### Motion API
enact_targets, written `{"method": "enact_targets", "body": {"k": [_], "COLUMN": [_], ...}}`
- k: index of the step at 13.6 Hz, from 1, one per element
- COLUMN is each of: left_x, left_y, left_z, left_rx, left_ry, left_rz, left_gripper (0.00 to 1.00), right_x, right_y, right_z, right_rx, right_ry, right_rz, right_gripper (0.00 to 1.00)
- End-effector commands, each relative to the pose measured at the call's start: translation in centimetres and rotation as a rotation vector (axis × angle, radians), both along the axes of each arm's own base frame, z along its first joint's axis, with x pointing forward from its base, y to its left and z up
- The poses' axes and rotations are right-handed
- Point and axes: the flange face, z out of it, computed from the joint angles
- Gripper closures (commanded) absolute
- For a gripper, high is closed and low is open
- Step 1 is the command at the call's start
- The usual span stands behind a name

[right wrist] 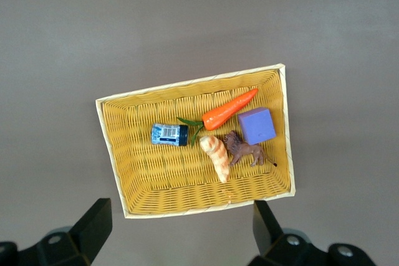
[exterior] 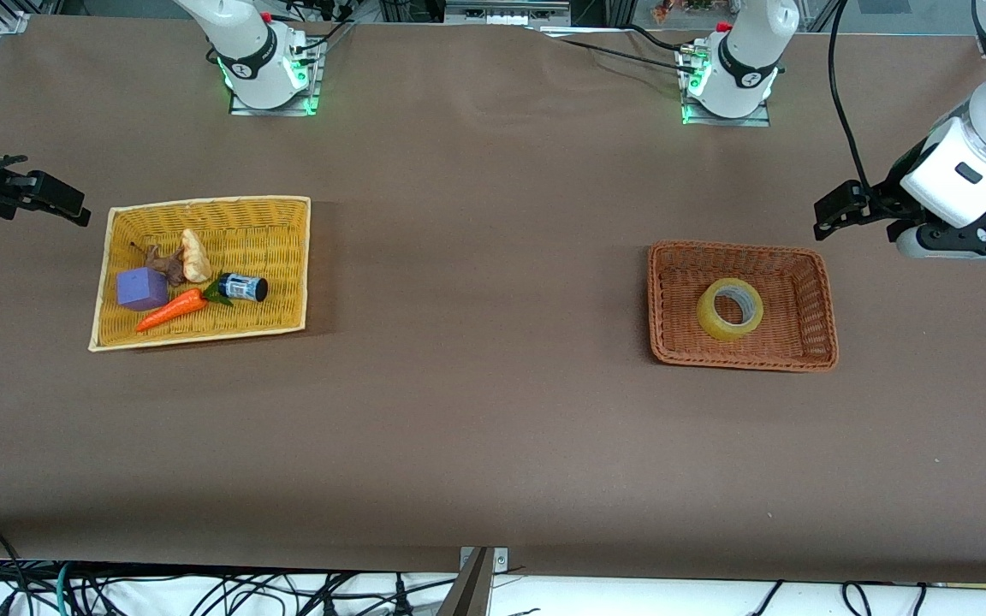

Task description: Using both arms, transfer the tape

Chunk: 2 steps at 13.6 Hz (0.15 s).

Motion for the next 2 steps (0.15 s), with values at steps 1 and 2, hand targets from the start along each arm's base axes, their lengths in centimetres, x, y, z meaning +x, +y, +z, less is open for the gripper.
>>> {"method": "enact_targets", "body": {"k": [1,2], "left_x": [-0.67,-0.76], "left_y": [-0.13,-0.47], "left_z": [0.53,0.68], "left_rx": [-0.020,-0.020], "left_ry": [0.008,0.007], "left_rz": [0.011,0.007], "left_gripper": [0.00,0.00], "right_x": [0.13,0.13], "right_y": [0.10,0.10], "right_z": [0.46,0.46], "right_rx": [0.006,0.006], "right_ry": [-0.003,-0.003], "right_rz": [0.002,0.002], "right_gripper": [0.00,0.00]}}
